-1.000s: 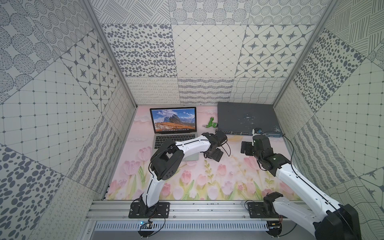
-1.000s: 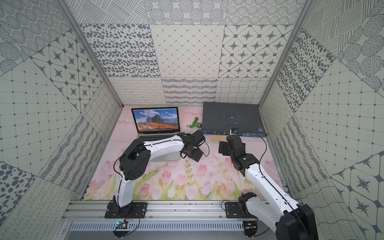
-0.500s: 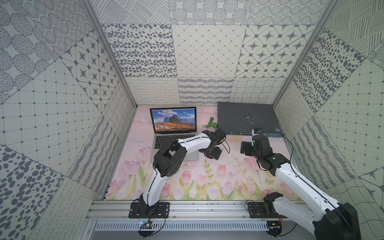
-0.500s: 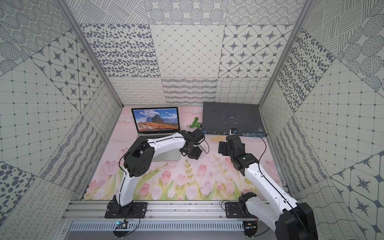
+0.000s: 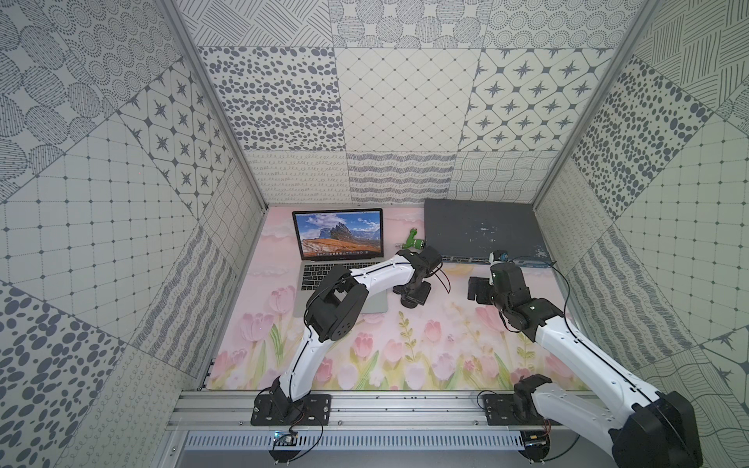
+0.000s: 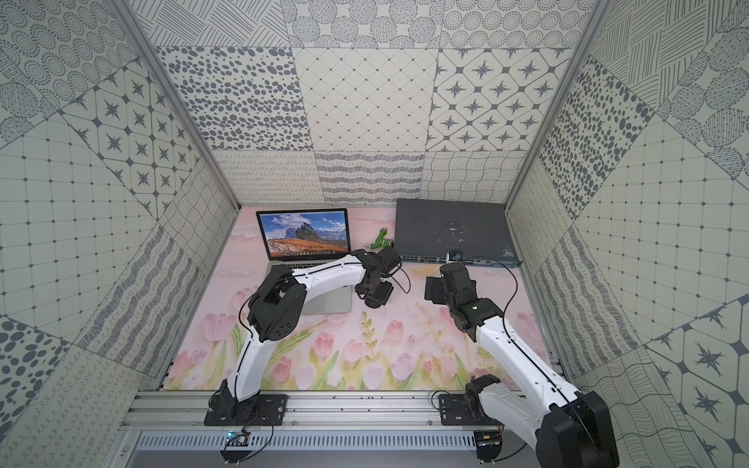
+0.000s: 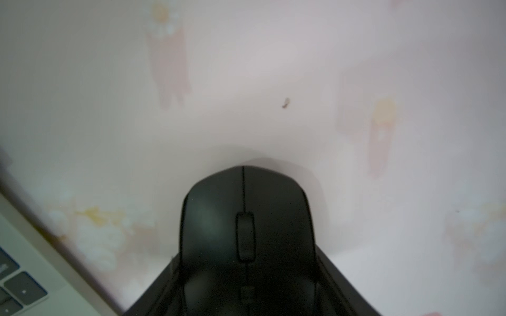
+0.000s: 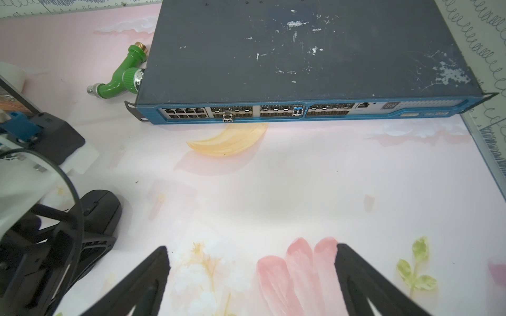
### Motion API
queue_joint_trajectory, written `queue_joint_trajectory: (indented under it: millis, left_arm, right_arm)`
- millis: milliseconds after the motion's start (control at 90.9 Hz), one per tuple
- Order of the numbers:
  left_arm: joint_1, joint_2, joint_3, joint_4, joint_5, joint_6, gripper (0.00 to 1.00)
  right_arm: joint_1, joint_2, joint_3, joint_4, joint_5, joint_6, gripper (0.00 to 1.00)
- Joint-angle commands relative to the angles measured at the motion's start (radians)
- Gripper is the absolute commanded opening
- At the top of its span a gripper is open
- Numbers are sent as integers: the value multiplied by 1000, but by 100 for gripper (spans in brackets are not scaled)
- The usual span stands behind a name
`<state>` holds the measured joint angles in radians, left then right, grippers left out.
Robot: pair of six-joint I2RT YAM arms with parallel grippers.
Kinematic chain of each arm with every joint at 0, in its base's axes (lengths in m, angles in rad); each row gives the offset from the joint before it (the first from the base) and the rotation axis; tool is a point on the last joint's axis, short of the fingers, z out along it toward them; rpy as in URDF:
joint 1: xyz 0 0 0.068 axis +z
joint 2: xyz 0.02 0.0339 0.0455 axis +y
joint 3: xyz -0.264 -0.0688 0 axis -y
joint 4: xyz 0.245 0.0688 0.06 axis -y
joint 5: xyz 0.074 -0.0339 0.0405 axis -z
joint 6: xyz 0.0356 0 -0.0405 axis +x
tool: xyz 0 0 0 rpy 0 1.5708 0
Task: Remove the wireless mouse receiver from the laptop
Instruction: Pick up the mouse from the center of the board.
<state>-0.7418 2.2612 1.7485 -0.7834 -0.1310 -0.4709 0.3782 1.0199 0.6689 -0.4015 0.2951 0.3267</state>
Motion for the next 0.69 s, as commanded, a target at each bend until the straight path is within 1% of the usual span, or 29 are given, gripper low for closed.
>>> queue_joint_trajectory:
  millis: [0,66,165,242,297,352,440,506,572,583,682]
  left_arm:
    - [9,26,-8,-39,19,3,57]
    - [9,17,-16,-35,26,3,54]
    - [8,-10,-36,-16,30,4,46]
    - [9,-55,-70,20,32,7,45]
    - [10,-121,-122,84,70,14,43]
    - [14,-223,-212,196,147,24,42]
    - [17,-450,-399,445,293,47,43]
    - [28,-631,-565,647,429,47,44]
    - [49,-797,-723,849,552,16,46]
    - [53,-826,-723,887,570,1,47]
    - [78,-1018,-924,1155,692,-50,48]
  right_arm:
    - [1,11,-8,19,-13,6,97]
    - [0,15,-6,19,-14,6,97]
    - [0,20,-5,20,-17,6,97]
    - [1,21,-3,20,-19,5,97]
    - [-1,15,-3,21,-25,5,97]
    - [0,6,-2,22,-40,5,97]
    - [0,-27,3,25,-101,5,97]
    - [2,-79,7,41,-189,11,97]
    - [1,-146,0,69,-285,30,97]
    - [2,-157,0,73,-300,35,97]
    - [2,-251,16,79,-457,92,97]
